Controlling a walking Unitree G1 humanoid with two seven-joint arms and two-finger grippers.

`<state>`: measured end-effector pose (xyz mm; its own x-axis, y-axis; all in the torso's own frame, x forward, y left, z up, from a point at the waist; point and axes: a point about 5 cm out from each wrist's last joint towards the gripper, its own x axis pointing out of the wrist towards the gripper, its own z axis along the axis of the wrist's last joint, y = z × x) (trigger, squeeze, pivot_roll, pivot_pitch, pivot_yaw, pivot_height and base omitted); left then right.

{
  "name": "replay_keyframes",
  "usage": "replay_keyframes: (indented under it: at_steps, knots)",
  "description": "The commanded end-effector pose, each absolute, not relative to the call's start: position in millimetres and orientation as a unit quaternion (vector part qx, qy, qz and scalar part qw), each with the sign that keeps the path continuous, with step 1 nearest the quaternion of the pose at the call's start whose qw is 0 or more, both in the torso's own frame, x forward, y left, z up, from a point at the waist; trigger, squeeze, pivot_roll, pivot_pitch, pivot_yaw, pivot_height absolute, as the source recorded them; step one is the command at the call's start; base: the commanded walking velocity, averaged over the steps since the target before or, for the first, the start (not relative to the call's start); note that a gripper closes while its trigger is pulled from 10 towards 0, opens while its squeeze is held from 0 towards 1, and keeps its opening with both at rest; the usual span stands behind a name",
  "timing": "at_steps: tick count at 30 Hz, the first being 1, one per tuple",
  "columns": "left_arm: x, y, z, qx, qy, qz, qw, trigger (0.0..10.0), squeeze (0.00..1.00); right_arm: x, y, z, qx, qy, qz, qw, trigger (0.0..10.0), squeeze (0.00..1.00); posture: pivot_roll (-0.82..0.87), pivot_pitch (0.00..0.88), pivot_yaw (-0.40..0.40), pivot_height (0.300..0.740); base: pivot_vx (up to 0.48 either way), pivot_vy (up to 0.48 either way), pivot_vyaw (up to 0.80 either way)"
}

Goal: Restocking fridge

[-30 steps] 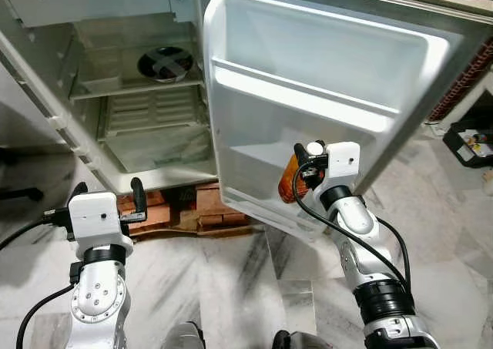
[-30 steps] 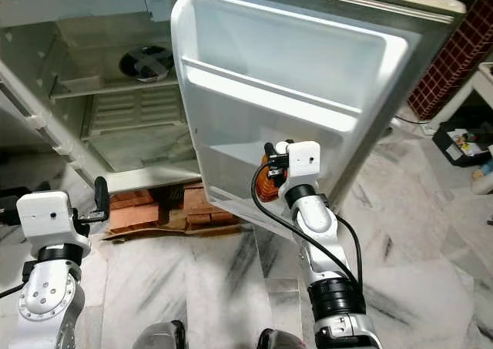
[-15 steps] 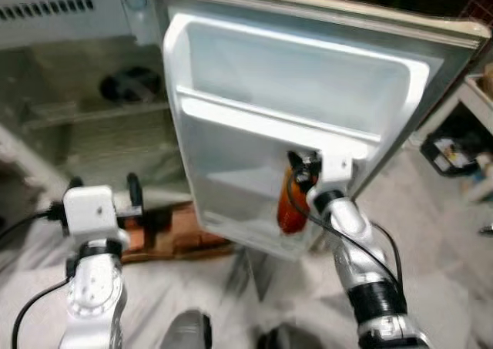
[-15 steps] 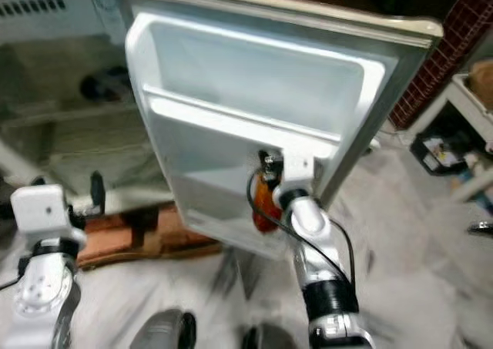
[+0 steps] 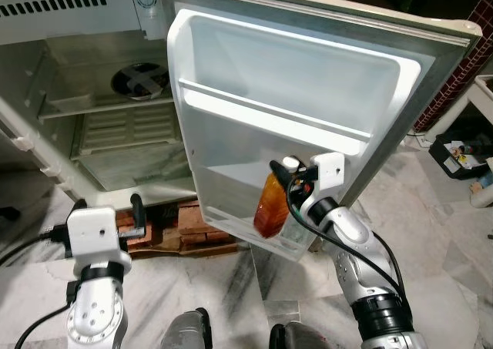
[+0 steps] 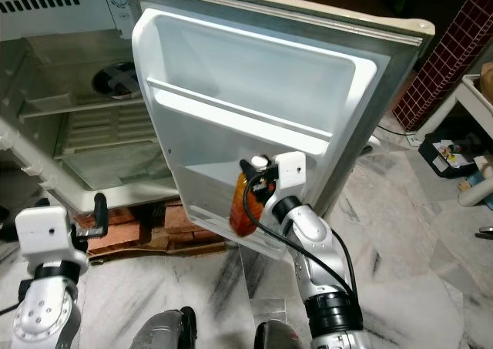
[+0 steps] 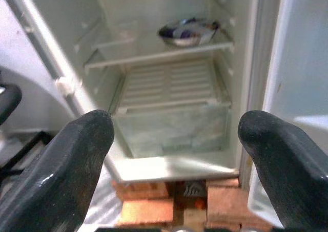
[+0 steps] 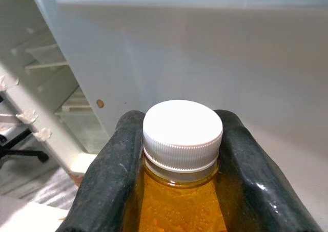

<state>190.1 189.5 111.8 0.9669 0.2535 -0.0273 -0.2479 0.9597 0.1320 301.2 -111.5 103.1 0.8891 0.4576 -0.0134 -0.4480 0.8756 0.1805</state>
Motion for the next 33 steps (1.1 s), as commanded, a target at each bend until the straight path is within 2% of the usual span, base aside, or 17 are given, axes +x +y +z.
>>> replay_keyframes:
  at_steps: [1,7,14,22,33]
  knots:
    - [189.8,190.6,113.9,0.065,0.02,0.13,0.989,10.0,0.0,301.1,-109.6,112.8,0.09,0.007,0.242,0.966,10.0,0.0,0.07,0.169,-0.005,0.74,0.0,0.0,0.0]
    - [192.9,191.1,115.7,0.064,0.016,0.134,0.989,10.0,0.0,300.2,-105.6,116.0,0.094,0.007,0.255,0.962,10.0,0.0,0.07,0.166,-0.004,0.713,0.0,0.0,0.0]
    - [194.0,191.4,116.2,0.065,0.014,0.136,0.988,10.0,0.0,300.1,-105.1,115.1,0.095,0.01,0.256,0.962,10.0,0.0,0.07,0.168,-0.002,0.654,0.0,0.0,0.0]
    - [195.4,190.8,116.1,0.066,0.014,0.135,0.988,10.0,0.0,299.1,-103.5,115.1,0.096,0.009,0.257,0.962,10.0,0.0,0.07,0.168,-0.003,0.619,0.0,0.0,0.0]
    - [196.2,192.4,116.9,0.067,0.016,0.144,0.987,10.0,0.0,303.2,-103.2,116.3,0.093,0.006,0.248,0.964,10.0,0.0,0.08,0.171,-0.002,0.619,0.0,0.0,0.0]
